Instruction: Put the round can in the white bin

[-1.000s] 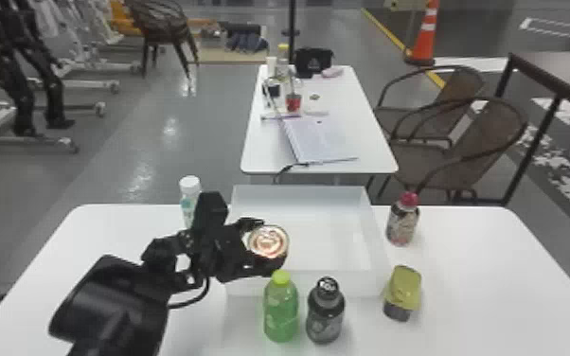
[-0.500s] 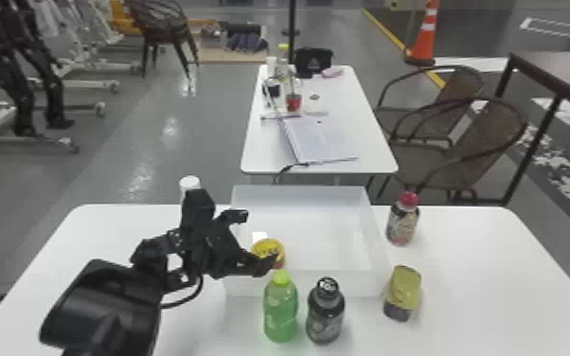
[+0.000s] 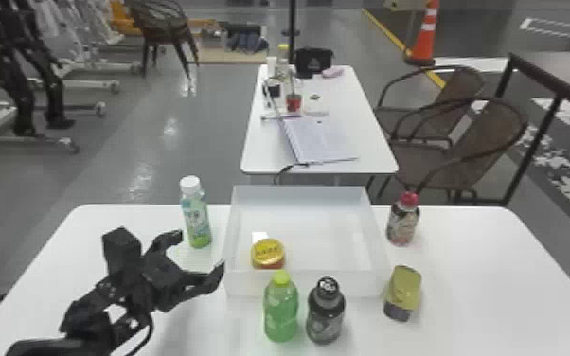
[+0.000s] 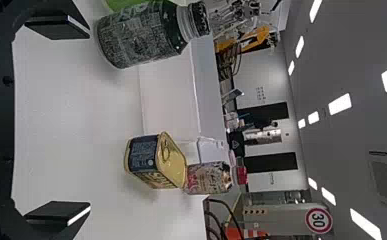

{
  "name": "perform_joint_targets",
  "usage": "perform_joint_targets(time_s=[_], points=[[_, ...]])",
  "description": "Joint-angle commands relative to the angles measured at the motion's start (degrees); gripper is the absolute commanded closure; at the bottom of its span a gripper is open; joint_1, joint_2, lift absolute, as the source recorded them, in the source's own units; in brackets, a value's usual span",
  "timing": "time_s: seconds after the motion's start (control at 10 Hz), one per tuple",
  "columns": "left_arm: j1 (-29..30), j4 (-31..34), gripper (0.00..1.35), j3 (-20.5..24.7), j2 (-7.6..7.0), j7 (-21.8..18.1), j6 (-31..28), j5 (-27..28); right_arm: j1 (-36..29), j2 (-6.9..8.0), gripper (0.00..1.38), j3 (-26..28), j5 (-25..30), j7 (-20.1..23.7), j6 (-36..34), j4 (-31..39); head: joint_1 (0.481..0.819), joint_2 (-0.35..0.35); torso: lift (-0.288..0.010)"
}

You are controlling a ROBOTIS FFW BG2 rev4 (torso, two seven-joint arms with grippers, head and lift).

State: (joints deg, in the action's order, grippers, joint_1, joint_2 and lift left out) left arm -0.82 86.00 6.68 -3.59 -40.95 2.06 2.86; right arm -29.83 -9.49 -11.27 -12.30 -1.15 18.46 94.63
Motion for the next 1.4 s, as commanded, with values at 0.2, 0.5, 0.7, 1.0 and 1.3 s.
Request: perform_joint_targets(time_s=[0.2,0.5,0.7,1.0,1.3], points=[[12.2,5.6,0.13,8.8,3.74,6.1,5.8,-2.9,-0.2,0.00,0.08,0.1,0.3,0.0,0.0,0.4,0.549,0.000,-0.100],[20.3,8.7,0.13,14.2,3.74,11.0,8.0,-4.8,-0.7,0.00,0.08,0.4,0.4,-0.1,0.0,0.6,0.549,0.000,-0.100],[23.1,8.7,0.13,14.2,3.74,14.1,8.6,-5.5,-0.8,0.00,0.09,0.4,0.7,-0.1,0.0,0.6,0.549,0.000,-0.100],[25.1,7.5,0.13,13.7,3.74,17.1,11.1,-7.9,-1.2,0.00,0.09,0.7,1.1,-0.1,0.4,0.8,0.549,0.000,-0.100],[24.8,6.9,0.13,13.4,3.74,17.1,11.9,-8.4,-1.3,0.00,0.09,0.7,1.1,-0.1,0.4,0.9,0.549,0.000,-0.100]])
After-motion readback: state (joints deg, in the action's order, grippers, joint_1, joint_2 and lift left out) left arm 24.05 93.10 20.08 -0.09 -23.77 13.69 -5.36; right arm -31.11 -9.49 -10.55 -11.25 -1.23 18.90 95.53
